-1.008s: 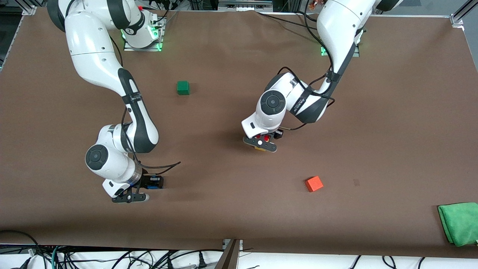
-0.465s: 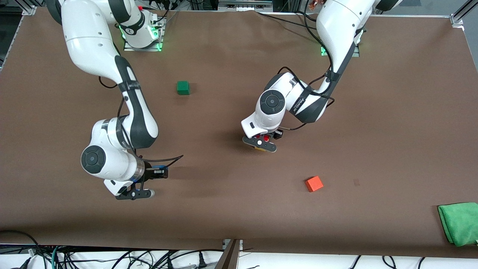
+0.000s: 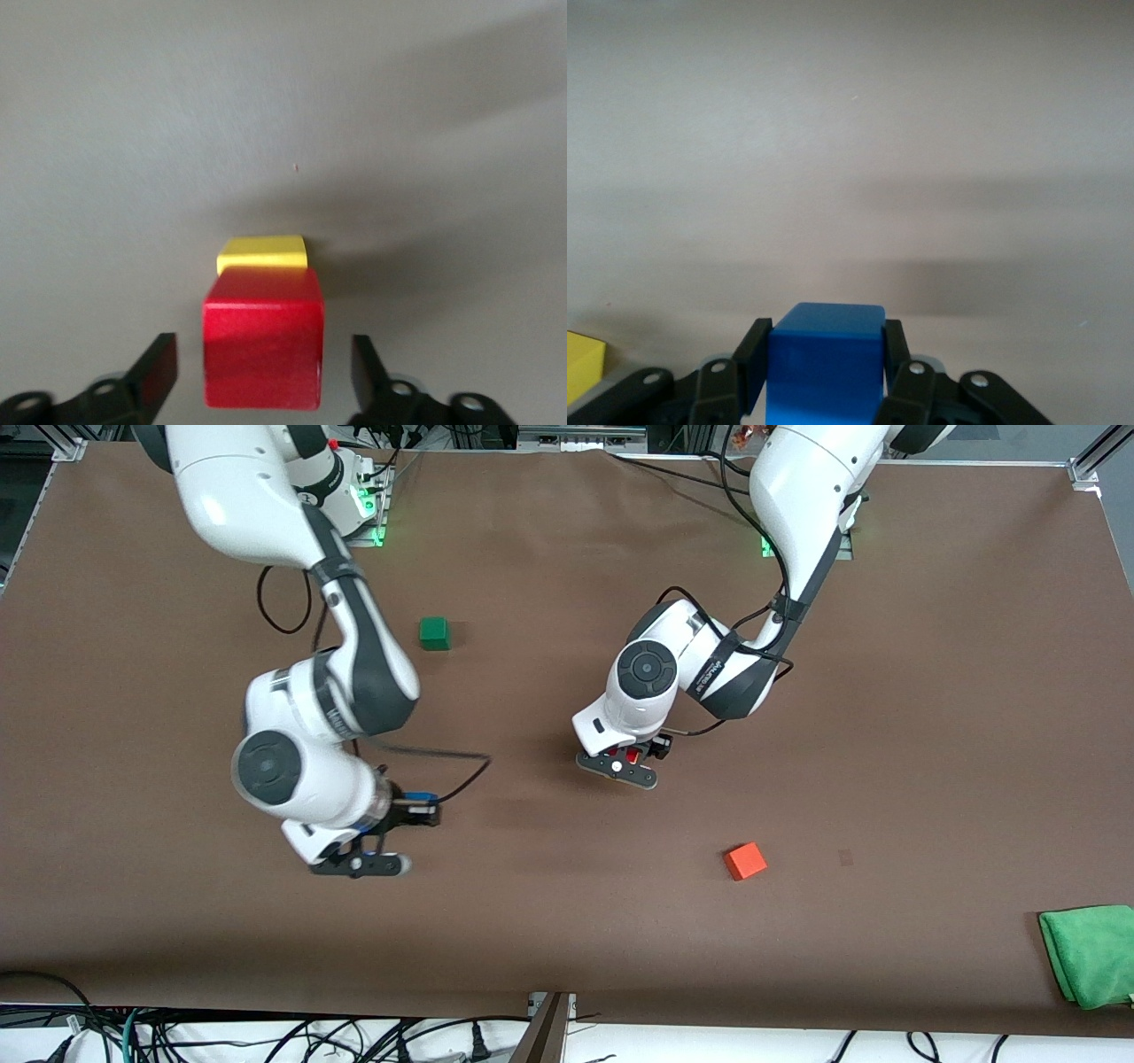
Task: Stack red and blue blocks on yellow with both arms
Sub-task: 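Release the red cube and withdraw the left gripper while the right lifts blue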
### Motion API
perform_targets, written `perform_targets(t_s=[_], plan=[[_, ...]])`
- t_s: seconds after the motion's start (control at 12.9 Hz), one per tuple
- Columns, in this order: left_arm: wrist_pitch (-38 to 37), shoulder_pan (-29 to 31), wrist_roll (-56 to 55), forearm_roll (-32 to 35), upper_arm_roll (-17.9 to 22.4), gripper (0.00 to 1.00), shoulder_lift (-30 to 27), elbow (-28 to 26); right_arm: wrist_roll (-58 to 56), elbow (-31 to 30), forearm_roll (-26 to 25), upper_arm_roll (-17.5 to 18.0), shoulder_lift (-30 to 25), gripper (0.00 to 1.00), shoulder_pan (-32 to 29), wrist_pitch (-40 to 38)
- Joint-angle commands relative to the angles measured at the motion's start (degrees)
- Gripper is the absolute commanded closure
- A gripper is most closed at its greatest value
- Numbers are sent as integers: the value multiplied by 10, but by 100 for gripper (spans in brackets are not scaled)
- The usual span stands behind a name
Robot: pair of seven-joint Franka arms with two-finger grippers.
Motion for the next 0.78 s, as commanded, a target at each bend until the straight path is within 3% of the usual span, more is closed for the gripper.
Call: perform_targets(t_s=[0.0,0.16,0.39,0.7], plan=[[-59,29,-5,3,1,0,-7,61,71,8,-13,-6,-2,72,25,-12],[-89,61,-5,3,1,0,-21,91,124,9,-13,-5,-2,72,44,-12],[-96,115,-1,3,1,0,-70,93,218,9,-13,-2,-2,72,74,-7],[-154,182,35,3,1,0,-137,93,462,9,-13,-3,6,71,178,48]])
